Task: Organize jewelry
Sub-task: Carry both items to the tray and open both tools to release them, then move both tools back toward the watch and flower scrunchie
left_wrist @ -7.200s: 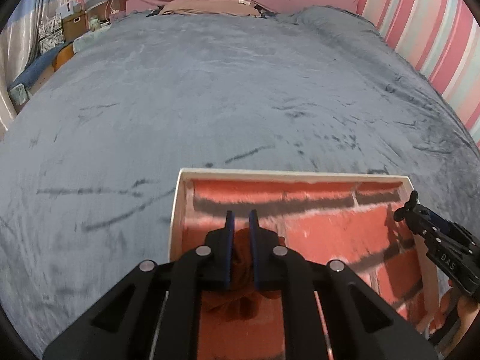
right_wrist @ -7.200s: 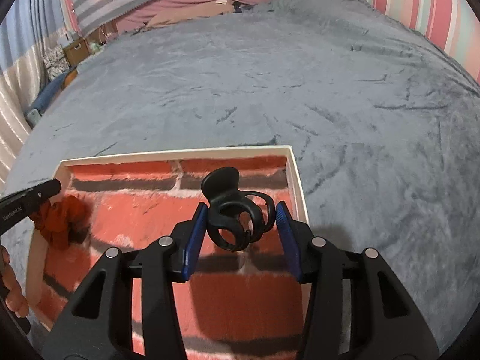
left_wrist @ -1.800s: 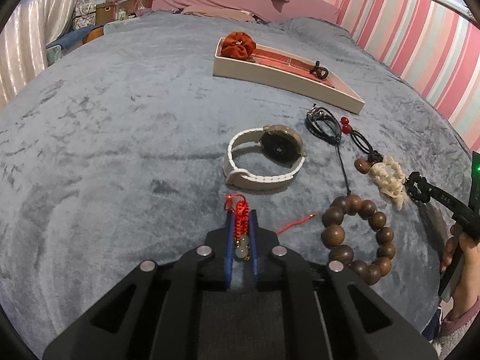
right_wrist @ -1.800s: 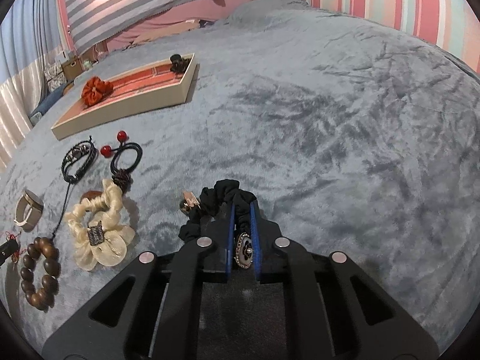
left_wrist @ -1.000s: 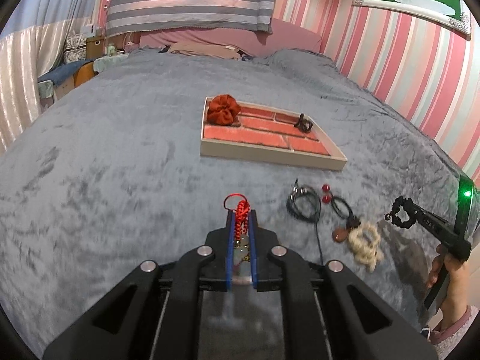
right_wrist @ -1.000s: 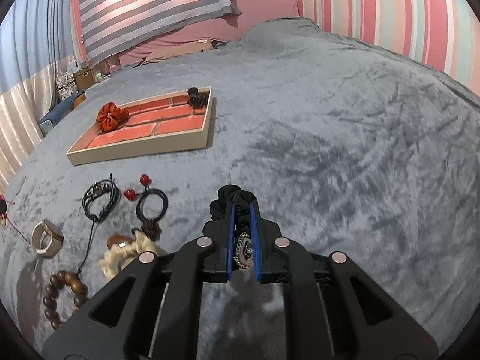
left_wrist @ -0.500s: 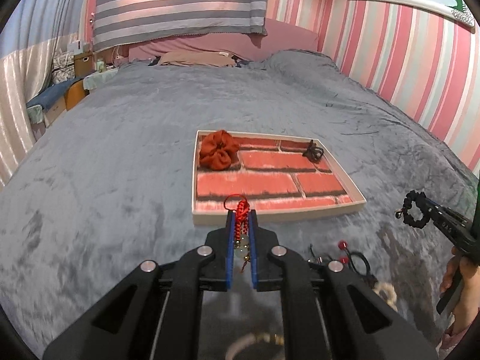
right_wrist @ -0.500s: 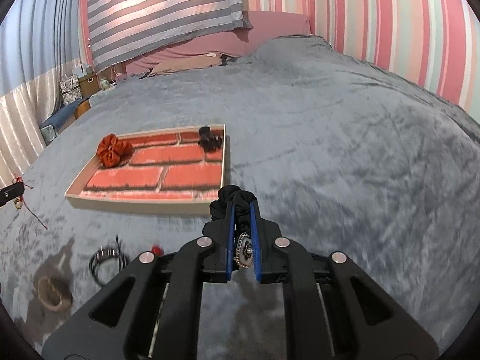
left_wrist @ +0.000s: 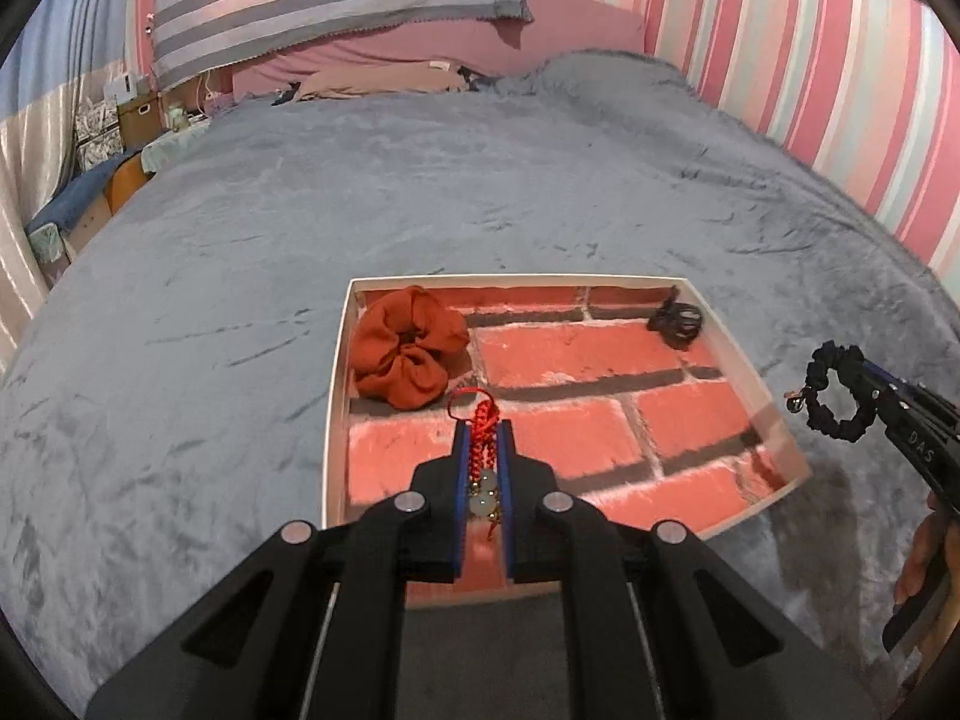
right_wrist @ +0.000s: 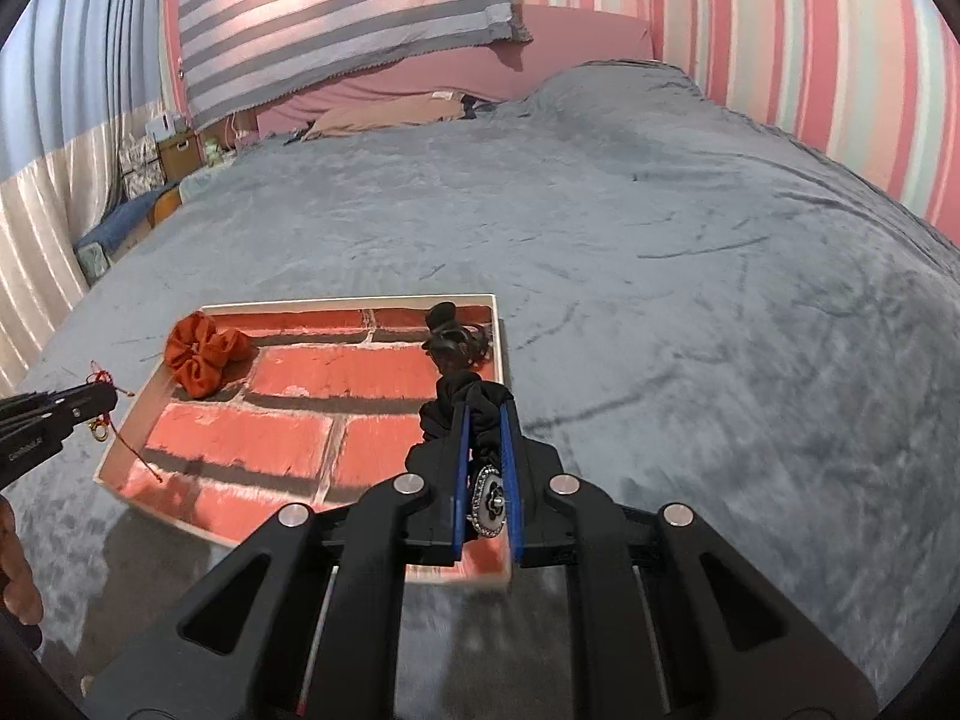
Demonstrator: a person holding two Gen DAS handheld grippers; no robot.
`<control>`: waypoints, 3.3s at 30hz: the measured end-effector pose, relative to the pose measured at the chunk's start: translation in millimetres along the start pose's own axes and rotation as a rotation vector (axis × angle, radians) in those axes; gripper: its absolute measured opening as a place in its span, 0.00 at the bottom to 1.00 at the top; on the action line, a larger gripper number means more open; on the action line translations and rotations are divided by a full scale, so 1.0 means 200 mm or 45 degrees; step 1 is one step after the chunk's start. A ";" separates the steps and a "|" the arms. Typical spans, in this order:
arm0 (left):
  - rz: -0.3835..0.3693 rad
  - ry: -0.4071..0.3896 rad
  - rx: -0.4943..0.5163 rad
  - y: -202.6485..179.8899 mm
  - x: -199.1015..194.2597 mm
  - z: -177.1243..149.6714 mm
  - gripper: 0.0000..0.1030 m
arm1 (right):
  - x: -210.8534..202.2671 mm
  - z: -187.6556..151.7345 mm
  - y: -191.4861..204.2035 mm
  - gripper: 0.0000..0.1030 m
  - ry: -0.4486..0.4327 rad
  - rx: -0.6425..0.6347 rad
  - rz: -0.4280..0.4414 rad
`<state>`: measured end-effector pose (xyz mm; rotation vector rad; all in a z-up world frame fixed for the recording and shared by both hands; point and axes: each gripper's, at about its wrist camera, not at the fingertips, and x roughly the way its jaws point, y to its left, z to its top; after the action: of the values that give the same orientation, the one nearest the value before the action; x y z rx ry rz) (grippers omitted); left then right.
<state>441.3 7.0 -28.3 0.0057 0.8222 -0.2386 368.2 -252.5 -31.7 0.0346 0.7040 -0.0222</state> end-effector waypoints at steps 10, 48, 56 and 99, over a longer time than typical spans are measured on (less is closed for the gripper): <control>-0.059 0.121 -0.078 0.02 0.38 0.20 0.09 | 0.40 0.11 0.08 0.10 0.123 0.005 0.030; 0.125 0.196 0.014 -0.06 0.54 0.30 0.52 | 0.57 0.17 0.06 0.53 0.223 -0.013 0.107; 0.109 0.005 -0.001 -0.03 0.16 0.26 0.80 | 0.21 0.21 0.03 0.91 0.062 0.002 0.093; 0.140 -0.080 -0.014 0.00 -0.77 -0.95 0.91 | -0.64 -0.91 -0.02 0.95 0.080 -0.039 -0.130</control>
<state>202.2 56.9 -46.1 0.0330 0.7583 -0.1301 152.0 -247.6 -87.1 -0.0302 0.7687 -0.1087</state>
